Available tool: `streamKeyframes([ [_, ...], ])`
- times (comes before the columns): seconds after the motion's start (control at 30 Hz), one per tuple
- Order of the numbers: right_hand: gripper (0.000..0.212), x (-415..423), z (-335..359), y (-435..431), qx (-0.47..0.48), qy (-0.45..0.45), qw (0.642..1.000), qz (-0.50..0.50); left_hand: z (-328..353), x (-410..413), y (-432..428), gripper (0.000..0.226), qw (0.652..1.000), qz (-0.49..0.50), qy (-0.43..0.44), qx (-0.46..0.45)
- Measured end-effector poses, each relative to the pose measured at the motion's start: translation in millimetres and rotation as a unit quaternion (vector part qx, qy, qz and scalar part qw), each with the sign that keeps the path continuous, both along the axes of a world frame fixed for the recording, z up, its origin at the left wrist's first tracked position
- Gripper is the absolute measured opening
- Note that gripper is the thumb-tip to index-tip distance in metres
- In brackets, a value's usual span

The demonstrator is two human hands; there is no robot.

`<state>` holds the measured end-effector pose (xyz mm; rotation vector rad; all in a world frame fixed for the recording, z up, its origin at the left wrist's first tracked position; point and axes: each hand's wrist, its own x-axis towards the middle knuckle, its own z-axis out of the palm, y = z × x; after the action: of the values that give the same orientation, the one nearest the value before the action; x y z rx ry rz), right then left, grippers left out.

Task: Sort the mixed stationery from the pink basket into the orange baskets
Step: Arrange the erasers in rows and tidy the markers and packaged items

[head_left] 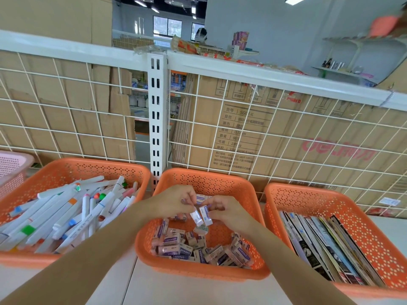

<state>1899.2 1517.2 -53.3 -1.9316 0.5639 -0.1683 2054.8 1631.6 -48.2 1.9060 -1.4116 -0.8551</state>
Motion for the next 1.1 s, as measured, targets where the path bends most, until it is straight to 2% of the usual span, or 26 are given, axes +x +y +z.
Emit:
streamKeyframes([
  [0.2, 0.017, 1.5, 0.4, 1.2, 0.086, -0.033, 0.996, -0.02, -3.4, -2.0, -3.1, 0.016, 0.993, 0.053, 0.088, -0.064],
  [0.37, 0.025, 2.6, 3.3, 3.9, 0.143, -0.041, 0.988, -0.042, -3.8, -11.8, -7.6, 0.018, 0.976, 0.108, 0.131, -0.138],
  [0.53, 0.029, 2.1, 7.4, 4.9, 0.218, -0.051, 0.971, -0.081, -6.1, -19.8, -12.9, 0.018, 0.959, 0.162, 0.1, -0.208],
  [0.67, 0.021, 2.6, 8.4, 3.1, 0.26, -0.066, 0.954, -0.13, -8.2, -24.2, -11.8, 0.009, 0.963, 0.138, 0.088, -0.213],
  [0.73, 0.016, 3.3, 7.2, 1.4, 0.281, -0.08, 0.944, -0.154, -8.6, -26.2, -10.3, 0.018, 0.971, 0.107, 0.079, -0.201],
  [0.83, 0.011, 5.6, 4.6, 0.6, 0.316, -0.098, 0.927, -0.178, -9.8, -27.4, -10.5, 0.034, 0.979, 0.074, -0.006, -0.188],
  [0.97, 0.01, 9.7, 2.5, 1.3, 0.303, -0.109, 0.929, -0.183, -14.3, -27.0, -13.1, 0.04, 0.974, 0.072, -0.089, -0.193],
  [1.03, 0.022, 9.4, 1.0, 0.7, 0.265, -0.108, 0.946, -0.152, -15.3, -25.3, -12.6, 0.036, 0.975, 0.072, -0.09, -0.192],
  [1.1, 0.033, 6.6, -1.3, -3.3, 0.183, -0.099, 0.974, -0.092, -14.5, -21.8, -10.8, 0.033, 0.976, 0.067, -0.082, -0.192],
])
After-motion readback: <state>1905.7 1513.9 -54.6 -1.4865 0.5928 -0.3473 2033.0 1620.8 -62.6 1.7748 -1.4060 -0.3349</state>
